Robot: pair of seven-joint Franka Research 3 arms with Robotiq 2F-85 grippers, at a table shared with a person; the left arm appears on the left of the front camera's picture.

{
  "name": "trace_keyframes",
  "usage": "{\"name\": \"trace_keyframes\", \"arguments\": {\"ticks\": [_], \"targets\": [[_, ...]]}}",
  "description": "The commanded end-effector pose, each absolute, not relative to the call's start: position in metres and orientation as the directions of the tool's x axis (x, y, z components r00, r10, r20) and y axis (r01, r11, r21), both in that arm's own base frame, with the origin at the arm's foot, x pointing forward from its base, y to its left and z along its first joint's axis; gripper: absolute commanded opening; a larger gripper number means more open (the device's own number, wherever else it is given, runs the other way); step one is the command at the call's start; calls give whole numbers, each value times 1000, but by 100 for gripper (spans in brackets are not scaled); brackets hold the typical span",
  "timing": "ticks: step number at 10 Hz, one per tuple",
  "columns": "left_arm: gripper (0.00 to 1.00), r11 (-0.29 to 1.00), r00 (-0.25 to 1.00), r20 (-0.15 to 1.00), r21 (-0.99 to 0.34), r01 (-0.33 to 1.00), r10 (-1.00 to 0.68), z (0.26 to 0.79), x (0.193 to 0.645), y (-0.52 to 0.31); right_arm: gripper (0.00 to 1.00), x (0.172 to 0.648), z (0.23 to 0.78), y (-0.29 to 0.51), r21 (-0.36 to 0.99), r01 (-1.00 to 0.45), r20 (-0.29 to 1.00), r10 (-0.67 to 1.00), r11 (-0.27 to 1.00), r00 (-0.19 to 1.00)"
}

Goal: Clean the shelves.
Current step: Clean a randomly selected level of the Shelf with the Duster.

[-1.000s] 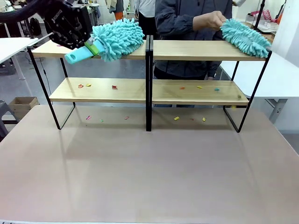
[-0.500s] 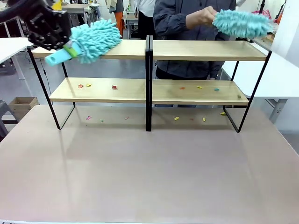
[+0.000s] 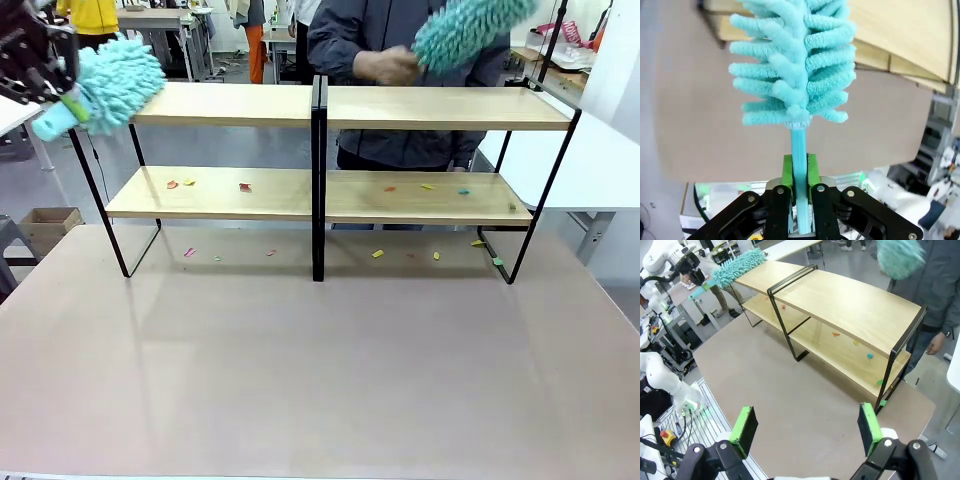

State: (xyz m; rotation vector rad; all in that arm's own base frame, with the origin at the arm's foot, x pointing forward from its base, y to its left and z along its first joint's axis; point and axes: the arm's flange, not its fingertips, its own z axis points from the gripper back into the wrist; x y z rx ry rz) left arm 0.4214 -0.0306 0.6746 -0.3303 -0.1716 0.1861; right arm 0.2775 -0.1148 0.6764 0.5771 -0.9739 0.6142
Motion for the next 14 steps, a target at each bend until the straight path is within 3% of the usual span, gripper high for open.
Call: {"name": "trace_keyframes", "arguments": {"ticks": [1,4,9,11,14], "targets": [[13,925,928,168,-251,-286,333,696,407,-17,100,277,678,-114,171,-704,879,215,689,424],[13,936,889,357,-304,-180,287,726,386,-8,100,277,678,-114,171,-704,879,215,689,424],[13,919,888,376,-377,-116,266,734,379,-7,100,277,678,-114,171,-704,879,215,689,424],[13,858,933,329,-511,46,146,737,370,9,100,277,678,-114,171,-704,879,215,689,424],[13,670,905,404,-636,384,-136,738,310,64,100,277,678,-114,171,-704,879,215,689,424]]}}
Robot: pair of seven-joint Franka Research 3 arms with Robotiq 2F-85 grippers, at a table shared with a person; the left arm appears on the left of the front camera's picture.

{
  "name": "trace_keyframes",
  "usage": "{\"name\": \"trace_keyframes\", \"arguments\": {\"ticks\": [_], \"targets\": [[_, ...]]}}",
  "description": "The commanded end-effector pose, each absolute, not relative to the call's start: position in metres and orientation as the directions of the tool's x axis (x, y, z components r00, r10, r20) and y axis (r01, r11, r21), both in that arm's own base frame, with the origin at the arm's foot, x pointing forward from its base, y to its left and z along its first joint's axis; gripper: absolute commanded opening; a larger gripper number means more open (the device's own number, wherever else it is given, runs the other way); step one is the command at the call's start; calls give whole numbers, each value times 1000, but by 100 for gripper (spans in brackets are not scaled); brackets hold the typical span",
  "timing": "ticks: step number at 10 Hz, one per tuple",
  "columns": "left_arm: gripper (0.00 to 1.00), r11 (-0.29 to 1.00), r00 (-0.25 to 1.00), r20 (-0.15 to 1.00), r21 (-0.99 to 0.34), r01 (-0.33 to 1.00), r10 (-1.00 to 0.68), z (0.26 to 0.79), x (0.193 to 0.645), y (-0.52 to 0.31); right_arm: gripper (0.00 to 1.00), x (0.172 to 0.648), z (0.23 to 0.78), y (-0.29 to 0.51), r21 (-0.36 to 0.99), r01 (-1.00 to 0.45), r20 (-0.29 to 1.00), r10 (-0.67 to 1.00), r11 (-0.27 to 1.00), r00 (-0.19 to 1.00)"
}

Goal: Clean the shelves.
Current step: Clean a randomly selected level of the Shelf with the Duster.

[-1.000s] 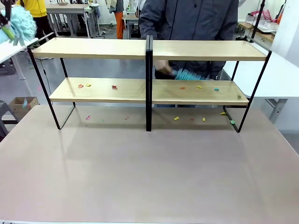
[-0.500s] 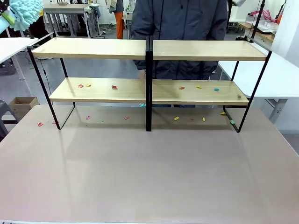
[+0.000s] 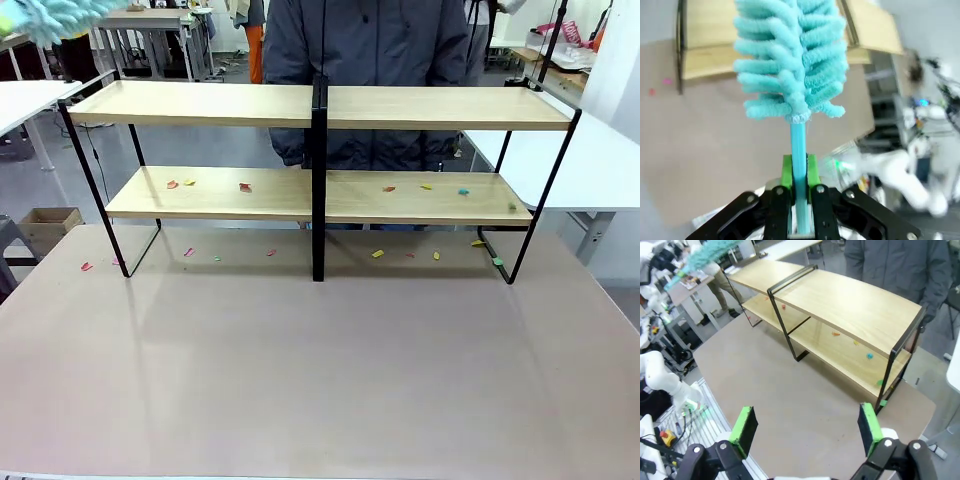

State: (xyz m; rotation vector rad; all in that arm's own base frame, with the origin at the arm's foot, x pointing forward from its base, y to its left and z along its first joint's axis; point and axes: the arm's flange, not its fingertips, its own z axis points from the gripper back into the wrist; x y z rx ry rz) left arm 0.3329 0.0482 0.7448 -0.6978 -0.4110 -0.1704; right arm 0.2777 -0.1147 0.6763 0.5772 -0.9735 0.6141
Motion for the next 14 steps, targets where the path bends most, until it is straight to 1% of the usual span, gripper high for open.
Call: {"name": "trace_keyframes", "arguments": {"ticks": [1,2,4,5,6,7,8,9,14], "targets": [[13,599,894,384,-668,441,-230,732,283,76,100,277,678,-114,171,-704,879,215,689,424],[13,516,880,358,-714,474,-312,723,250,96,100,277,678,-114,171,-704,879,215,689,424],[13,372,863,374,-790,488,-339,705,194,141,100,277,678,-114,171,-704,879,215,689,424],[13,290,853,424,-812,507,-306,693,177,167,100,277,678,-114,171,-704,879,215,689,424],[13,235,845,473,-817,527,-249,681,166,186,100,277,678,-114,171,-704,879,215,689,424],[13,202,825,517,-804,560,-227,670,156,199,100,277,678,-114,171,-704,879,215,689,424],[13,213,838,496,-814,540,-227,663,156,199,100,277,678,-114,171,-704,879,215,689,424],[13,257,848,457,-814,520,-269,670,153,194,100,277,678,-114,171,-704,879,215,689,424],[13,257,848,457,-814,520,-269,670,153,194,100,277,678,-114,171,-704,879,215,689,424]]}}
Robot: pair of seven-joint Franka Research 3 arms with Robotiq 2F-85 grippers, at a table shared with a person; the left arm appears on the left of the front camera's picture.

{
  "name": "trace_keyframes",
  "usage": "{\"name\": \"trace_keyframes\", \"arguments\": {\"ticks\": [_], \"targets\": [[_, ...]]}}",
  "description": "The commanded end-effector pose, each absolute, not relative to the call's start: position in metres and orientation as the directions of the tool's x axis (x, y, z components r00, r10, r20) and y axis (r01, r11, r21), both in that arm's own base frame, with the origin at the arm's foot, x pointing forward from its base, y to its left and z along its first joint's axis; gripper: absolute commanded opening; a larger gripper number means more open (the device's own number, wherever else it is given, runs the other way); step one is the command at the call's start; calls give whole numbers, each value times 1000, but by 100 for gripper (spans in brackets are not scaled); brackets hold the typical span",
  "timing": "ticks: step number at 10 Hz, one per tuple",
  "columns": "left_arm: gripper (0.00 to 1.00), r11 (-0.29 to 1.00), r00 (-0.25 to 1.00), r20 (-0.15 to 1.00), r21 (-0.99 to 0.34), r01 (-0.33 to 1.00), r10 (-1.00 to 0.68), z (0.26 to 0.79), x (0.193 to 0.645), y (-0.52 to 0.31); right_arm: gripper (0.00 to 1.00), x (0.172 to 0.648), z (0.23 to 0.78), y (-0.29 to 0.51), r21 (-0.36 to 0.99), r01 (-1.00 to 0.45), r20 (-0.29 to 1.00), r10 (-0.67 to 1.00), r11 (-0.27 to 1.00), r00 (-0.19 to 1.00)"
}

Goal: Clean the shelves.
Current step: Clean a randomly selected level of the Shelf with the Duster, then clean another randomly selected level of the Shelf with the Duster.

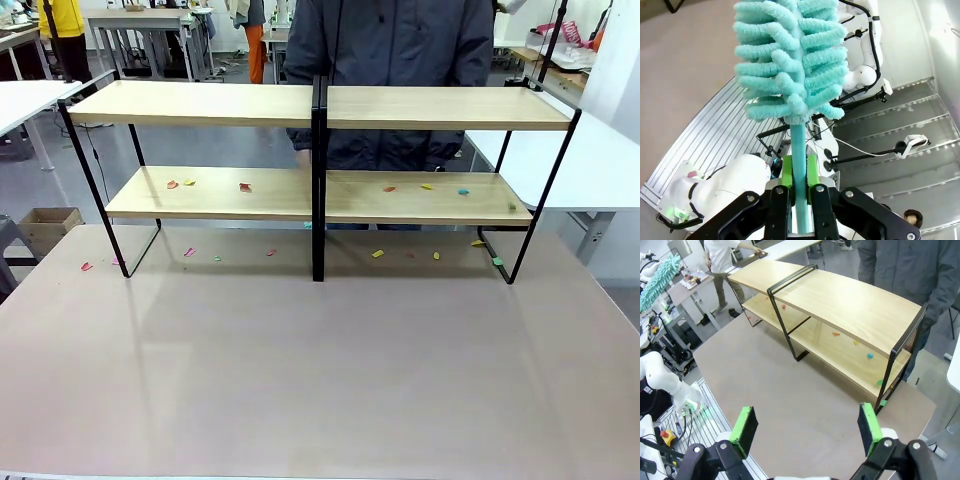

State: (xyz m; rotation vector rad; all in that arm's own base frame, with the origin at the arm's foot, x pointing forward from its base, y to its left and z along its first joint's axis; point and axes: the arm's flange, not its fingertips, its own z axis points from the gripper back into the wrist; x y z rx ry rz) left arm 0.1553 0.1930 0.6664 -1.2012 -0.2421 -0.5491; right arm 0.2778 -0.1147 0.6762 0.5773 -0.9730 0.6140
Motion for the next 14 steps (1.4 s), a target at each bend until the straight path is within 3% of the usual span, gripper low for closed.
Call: {"name": "trace_keyframes", "arguments": {"ticks": [1,14], "targets": [[13,257,848,457,-814,520,-269,670,153,194,100,277,678,-114,171,-704,879,215,689,424],[13,252,845,459,-814,523,-273,666,155,193,100,277,678,-114,171,-704,879,215,689,424]]}}
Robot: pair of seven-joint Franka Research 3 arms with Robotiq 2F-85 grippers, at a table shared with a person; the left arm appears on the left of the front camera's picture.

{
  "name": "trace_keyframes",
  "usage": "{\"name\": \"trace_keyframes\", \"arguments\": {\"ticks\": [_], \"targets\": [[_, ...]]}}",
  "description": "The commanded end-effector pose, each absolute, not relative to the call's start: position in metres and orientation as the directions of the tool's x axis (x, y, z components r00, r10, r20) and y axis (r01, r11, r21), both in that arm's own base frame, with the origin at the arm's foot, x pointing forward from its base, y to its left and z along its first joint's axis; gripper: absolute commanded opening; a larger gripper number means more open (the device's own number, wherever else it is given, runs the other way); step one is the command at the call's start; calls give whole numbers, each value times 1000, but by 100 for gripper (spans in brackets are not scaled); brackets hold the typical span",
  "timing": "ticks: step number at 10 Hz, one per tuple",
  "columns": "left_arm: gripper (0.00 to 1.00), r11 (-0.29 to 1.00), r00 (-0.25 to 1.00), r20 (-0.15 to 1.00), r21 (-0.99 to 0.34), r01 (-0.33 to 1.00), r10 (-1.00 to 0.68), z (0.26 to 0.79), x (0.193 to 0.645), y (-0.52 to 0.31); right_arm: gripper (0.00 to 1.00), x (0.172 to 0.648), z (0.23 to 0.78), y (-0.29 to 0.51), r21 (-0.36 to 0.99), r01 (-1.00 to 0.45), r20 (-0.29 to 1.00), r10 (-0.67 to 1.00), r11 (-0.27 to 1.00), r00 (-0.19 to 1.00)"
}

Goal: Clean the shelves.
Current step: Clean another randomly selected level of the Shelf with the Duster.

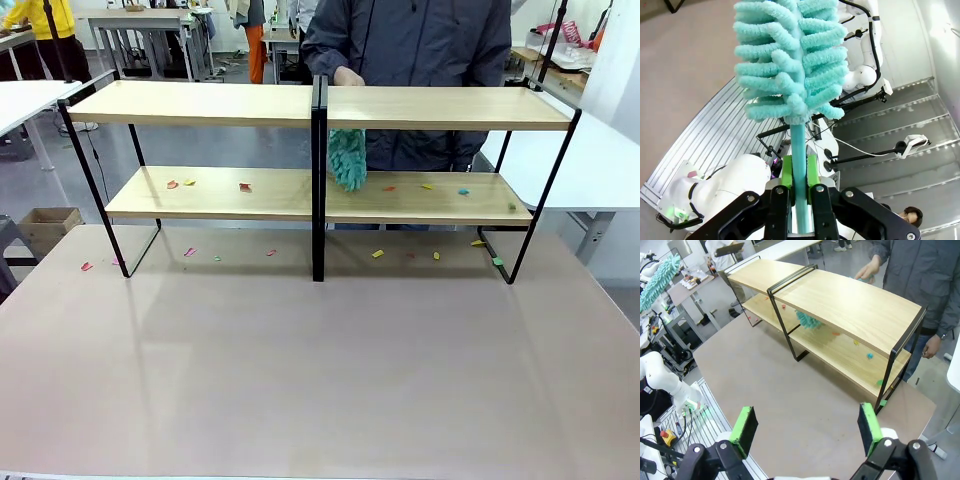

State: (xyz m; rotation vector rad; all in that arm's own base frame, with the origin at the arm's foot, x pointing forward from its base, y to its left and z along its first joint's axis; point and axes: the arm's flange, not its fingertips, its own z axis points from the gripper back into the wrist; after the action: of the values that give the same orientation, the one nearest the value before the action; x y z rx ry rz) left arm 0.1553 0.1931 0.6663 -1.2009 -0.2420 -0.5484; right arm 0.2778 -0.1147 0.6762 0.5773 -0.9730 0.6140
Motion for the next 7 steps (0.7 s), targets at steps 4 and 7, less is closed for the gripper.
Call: {"name": "trace_keyframes", "arguments": {"ticks": [4,7], "targets": [[13,514,814,-4,-777,363,-581,590,125,139,100,277,678,-114,171,-704,879,215,689,424],[13,465,745,-41,-803,372,-666,539,153,59,100,277,678,-114,171,-704,879,215,689,424]]}}
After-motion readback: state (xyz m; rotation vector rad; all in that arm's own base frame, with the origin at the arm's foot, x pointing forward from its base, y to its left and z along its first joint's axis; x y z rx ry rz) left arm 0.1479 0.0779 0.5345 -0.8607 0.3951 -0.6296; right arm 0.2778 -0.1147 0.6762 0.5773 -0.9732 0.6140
